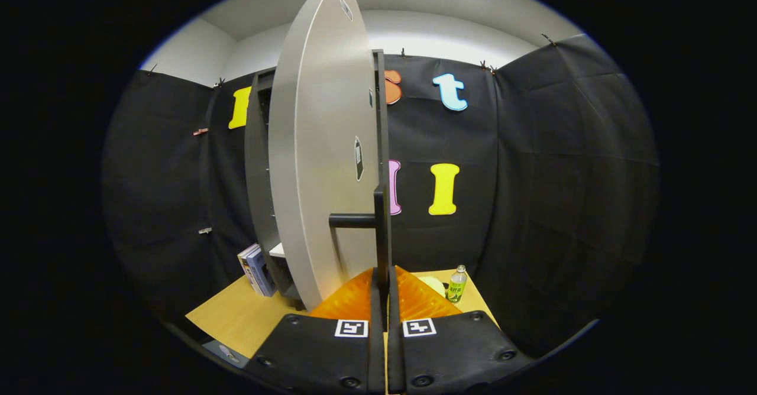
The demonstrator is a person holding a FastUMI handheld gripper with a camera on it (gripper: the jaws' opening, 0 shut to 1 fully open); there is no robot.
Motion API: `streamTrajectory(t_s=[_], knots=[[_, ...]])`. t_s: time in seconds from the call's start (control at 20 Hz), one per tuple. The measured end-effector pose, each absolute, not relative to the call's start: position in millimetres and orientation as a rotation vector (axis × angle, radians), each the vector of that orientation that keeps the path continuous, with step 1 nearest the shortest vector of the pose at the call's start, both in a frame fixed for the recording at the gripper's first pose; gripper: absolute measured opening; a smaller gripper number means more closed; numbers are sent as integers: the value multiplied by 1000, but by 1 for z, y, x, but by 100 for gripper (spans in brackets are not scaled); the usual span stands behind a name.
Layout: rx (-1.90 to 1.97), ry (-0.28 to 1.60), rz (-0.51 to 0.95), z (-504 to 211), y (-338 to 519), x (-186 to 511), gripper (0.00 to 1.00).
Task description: Open the shoe cabinet door, grab the shoes and put them into the shoe cabinet, then close the shoe cabinet door.
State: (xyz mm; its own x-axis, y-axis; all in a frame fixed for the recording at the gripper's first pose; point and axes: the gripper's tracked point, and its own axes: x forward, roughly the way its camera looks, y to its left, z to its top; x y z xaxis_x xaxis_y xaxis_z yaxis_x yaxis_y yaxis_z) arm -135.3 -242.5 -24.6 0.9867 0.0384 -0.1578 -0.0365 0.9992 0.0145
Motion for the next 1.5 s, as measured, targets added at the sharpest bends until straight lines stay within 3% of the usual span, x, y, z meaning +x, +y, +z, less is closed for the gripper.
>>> streamTrajectory(t_s=[0.8, 1.15, 1.5], knots=[[12, 87, 22, -8, -260, -173, 7], [6, 37, 142, -8, -192, -197, 7], [52, 124, 256, -49, -107, -175, 7]])
